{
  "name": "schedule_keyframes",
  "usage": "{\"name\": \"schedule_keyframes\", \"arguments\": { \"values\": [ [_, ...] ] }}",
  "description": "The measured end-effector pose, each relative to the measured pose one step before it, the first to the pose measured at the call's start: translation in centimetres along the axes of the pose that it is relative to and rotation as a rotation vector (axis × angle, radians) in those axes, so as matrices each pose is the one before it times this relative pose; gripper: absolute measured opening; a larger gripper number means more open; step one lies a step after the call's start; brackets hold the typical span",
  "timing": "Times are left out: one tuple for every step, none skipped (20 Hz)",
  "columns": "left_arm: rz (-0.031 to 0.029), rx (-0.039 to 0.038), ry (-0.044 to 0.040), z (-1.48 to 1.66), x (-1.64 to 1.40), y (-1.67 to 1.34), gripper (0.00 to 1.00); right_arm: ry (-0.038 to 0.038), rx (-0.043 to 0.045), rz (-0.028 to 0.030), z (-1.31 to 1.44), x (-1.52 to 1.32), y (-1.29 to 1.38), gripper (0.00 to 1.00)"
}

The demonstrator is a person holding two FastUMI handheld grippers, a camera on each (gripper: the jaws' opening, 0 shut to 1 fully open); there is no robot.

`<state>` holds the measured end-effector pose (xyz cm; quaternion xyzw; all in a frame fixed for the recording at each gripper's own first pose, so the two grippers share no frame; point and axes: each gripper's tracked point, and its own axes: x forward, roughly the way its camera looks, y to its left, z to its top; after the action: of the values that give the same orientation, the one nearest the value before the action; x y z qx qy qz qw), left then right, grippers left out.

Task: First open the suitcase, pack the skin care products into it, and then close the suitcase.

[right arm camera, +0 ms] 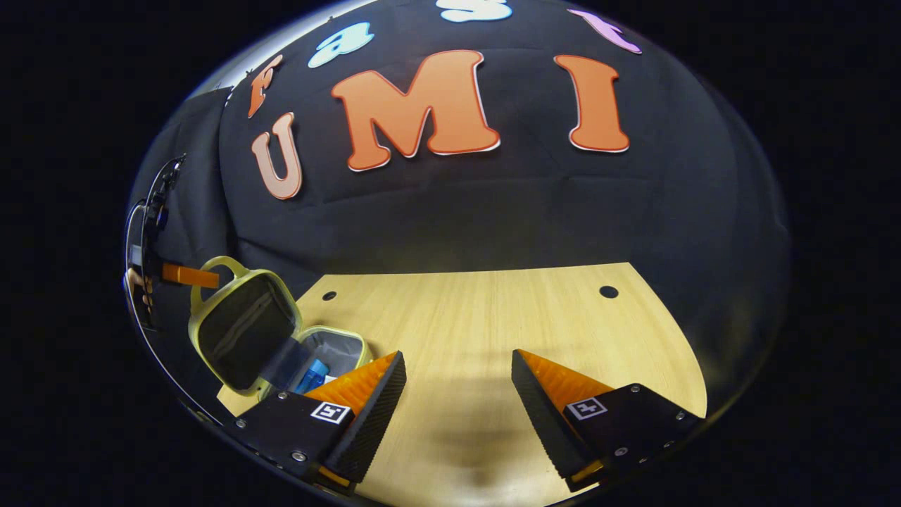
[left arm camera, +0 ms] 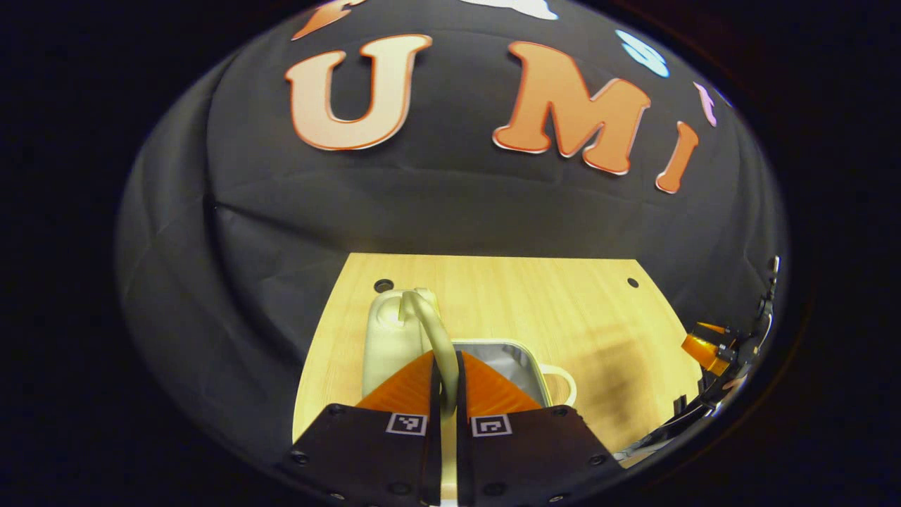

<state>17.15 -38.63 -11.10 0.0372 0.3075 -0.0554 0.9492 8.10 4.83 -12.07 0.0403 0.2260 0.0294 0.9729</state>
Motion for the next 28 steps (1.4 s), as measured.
{"name": "schedule_keyframes", "arguments": {
  "values": [
    [-0.00589,0.01800,0.00514,-0.418,0.445,-1.647,0.09,0.00574,0.00842,-0.00226,-0.315,-0.248,-0.864,0.96],
    [-0.00994,0.01348,0.00337,-0.276,0.531,-1.704,0.09,0.00481,0.00798,-0.00100,-0.151,-0.038,-0.738,0.96],
    [-0.00565,0.01922,0.00270,0.005,0.587,-1.625,0.09,0.00730,0.00533,-0.00215,-0.361,-0.184,-0.673,0.96],
    [-0.00719,0.03092,0.00723,-0.339,0.890,-1.721,0.09,0.00718,0.00062,-0.00134,-0.228,-0.217,-0.743,0.96],
    [-0.00723,0.03214,0.01055,-0.501,0.922,-1.653,0.09,0.00761,-0.00513,-0.00209,-0.380,-0.134,-0.533,0.96],
    [-0.01847,0.02822,0.01500,-0.683,1.092,-2.113,0.09,0.00881,-0.00921,-0.00585,-0.292,0.008,-0.677,0.96],
    [-0.03410,0.01794,0.01761,-0.596,1.148,-2.372,0.09,0.00259,-0.00802,-0.00852,-0.130,-0.186,-0.819,0.96],
    [-0.03881,0.00637,0.02107,-0.652,0.898,-1.964,0.09,-0.00175,-0.00349,-0.00840,0.029,-0.173,-0.763,0.96],
    [-0.03848,-0.00504,0.02995,-1.015,1.533,-2.217,0.09,-0.00102,0.00105,-0.00762,-0.150,-0.035,-0.565,0.96],
    [-0.01906,-0.00165,0.02960,-0.950,1.234,-1.498,0.09,0.00294,0.00657,-0.00789,-0.193,-0.117,-0.700,0.96],
    [-0.01151,0.00935,0.02444,-0.836,1.305,-1.398,0.09,0.00448,0.00957,-0.00660,-0.226,-0.078,-0.558,0.96],
    [-0.00812,0.00929,0.02062,-1.057,1.158,0.207,0.09,0.00455,0.00865,-0.00352,-0.145,-0.064,-0.402,0.96],
    [-0.00467,0.00916,0.01851,-0.499,0.722,-0.237,0.09,0.00643,0.00425,-0.00381,-0.390,0.075,-0.254,0.96],
    [0.00309,0.00397,0.01979,-0.469,0.829,0.041,0.09,0.00795,0.00057,-0.00404,-0.383,0.042,-0.316,0.96],
    [0.00260,0.00331,0.01727,-0.305,0.812,0.100,0.09,0.00943,-0.00047,-0.00424,-0.474,-0.061,-0.327,0.96],
    [0.00320,0.00060,0.01740,-0.494,0.679,0.147,0.09,0.00808,0.00213,-0.00221,-0.278,0.056,-0.271,0.96],
    [0.00378,-0.00082,0.02310,-0.620,0.550,-0.071,0.09,0.00680,0.00533,0.00241,-0.230,0.084,-0.079,0.96],
    [0.00895,0.00329,0.01930,-0.273,0.354,0.081,0.09,0.00579,0.00488,0.00530,-0.068,-0.003,-0.005,0.96],
    [0.02145,0.01711,0.00083,0.038,0.204,0.009,0.09,0.00031,0.00153,0.00496,-0.099,-0.054,-0.067,0.96],
    [0.01742,0.02661,-0.00734,0.183,-0.110,-0.077,0.10,-0.00241,-0.00007,0.00408,0.216,0.075,-0.097,0.96],
    [0.01068,0.00983,0.00545,-0.140,0.190,-0.424,0.14,-0.00293,0.00195,0.00637,0.146,-0.061,0.036,0.96],
    [0.02709,-0.01445,0.00662,-0.100,-0.155,0.166,0.18,-0.00340,0.00607,0.00526,0.337,0.060,-0.010,0.96],
    [0.00447,-0.02465,0.00199,0.038,-0.567,-0.261,0.25,-0.00797,0.00698,0.00791,0.492,-0.073,0.011,0.96],
    [0.00340,-0.03010,-0.01633,0.257,-0.602,-0.313,0.32,-0.01098,0.00660,0.00043,0.546,0.038,0.068,0.96],
    [0.00198,-0.02798,-0.02155,0.521,-0.904,-0.417,0.36,-0.01694,0.00212,-0.00147,0.682,0.055,-0.103,0.96],
    [0.02768,-0.01819,-0.03658,0.833,-0.950,0.013,0.37,-0.01689,-0.00321,-0.00056,0.659,-0.057,0.006,0.96],
    [0.01551,-0.00862,-0.05201,1.300,-1.160,-0.221,0.54,-0.01726,-0.00428,0.00134,0.588,-0.111,0.224,0.96],
    [0.02590,-0.00197,-0.04801,1.529,-1.241,-0.049,0.72,-0.01860,-0.00382,0.00550,0.710,-0.172,0.254,0.96]
  ]
}}
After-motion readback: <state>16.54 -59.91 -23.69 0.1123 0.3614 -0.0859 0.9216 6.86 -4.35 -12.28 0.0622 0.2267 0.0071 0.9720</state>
